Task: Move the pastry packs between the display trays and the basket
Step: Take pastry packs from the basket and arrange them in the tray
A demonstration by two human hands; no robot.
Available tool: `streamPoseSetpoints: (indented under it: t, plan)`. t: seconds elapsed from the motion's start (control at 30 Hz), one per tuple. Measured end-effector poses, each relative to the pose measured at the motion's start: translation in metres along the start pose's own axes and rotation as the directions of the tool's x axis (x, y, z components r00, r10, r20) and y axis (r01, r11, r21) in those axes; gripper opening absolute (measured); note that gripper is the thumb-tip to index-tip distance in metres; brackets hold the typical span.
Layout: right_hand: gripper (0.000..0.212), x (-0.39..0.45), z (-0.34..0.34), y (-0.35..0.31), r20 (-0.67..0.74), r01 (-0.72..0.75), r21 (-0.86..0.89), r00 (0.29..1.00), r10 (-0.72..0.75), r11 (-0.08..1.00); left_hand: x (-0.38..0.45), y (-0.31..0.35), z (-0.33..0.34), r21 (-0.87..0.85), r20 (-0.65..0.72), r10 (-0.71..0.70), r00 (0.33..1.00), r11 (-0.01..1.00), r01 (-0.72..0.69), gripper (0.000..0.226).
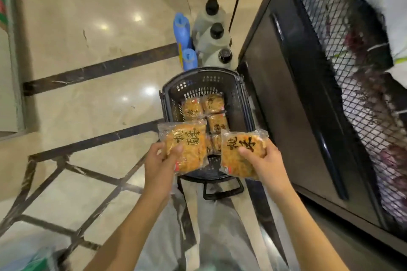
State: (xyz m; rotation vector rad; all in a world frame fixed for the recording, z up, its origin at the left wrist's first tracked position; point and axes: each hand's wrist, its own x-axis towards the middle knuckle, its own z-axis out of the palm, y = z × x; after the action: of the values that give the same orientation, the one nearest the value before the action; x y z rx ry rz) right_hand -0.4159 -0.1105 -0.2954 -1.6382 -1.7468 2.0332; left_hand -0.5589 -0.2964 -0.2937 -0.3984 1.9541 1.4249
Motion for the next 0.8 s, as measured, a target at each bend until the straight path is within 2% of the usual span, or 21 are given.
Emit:
streamPoseSetpoints:
  t: [0.17, 0.23, 0.33, 0.43, 0.6, 0.7, 0.77, 0.8]
  plan:
    - [0.038, 0.127, 0.037, 0.089, -0.104, -0.104, -0.065, 0.99, 0.097, 0.993, 0.124, -0.089, 0.066, 0.074, -0.028, -0.1, 0.995, 0.992, 0.101, 0.018]
    - [0.033, 0.186, 0.057, 0.132, -0.139, -0.129, -0.066, 0.983, 0.119, 0.989, 0.18, -0.135, 0.088, 0.036, -0.038, -0.16, 0.986, 0.986, 0.162, 0.018]
    - [0.039, 0.267, 0.084, 0.196, -0.168, -0.111, -0.134, 0.982, 0.088, 0.985, 0.257, -0.199, 0.109, -0.046, -0.049, -0.224, 0.973, 0.974, 0.222, 0.023]
    - [0.033, 0.334, 0.102, 0.239, -0.137, -0.087, -0.207, 0.989, 0.06, 0.974, 0.326, -0.249, 0.118, -0.053, -0.082, -0.242, 0.967, 0.97, 0.238, 0.03]
    - [0.039, 0.408, 0.117, 0.262, -0.1, -0.102, -0.364, 0.992, 0.07, 0.926, 0.384, -0.291, 0.13, 0.132, -0.158, -0.201, 0.967, 0.966, 0.222, 0.03]
    - [0.056, 0.422, 0.119, 0.261, -0.192, -0.094, -0.463, 0.981, 0.003, 0.881, 0.383, -0.286, 0.14, 0.291, -0.201, -0.122, 0.972, 0.94, 0.179, 0.032]
    - [0.077, 0.42, 0.121, 0.259, -0.238, -0.052, -0.551, 0.967, -0.097, 0.833, 0.375, -0.284, 0.142, 0.458, -0.192, 0.01, 0.981, 0.885, 0.081, 0.061]
    - [0.083, 0.417, 0.123, 0.261, -0.218, -0.019, -0.61, 0.965, -0.145, 0.792, 0.37, -0.282, 0.142, 0.511, -0.152, 0.087, 0.984, 0.86, 0.003, 0.076]
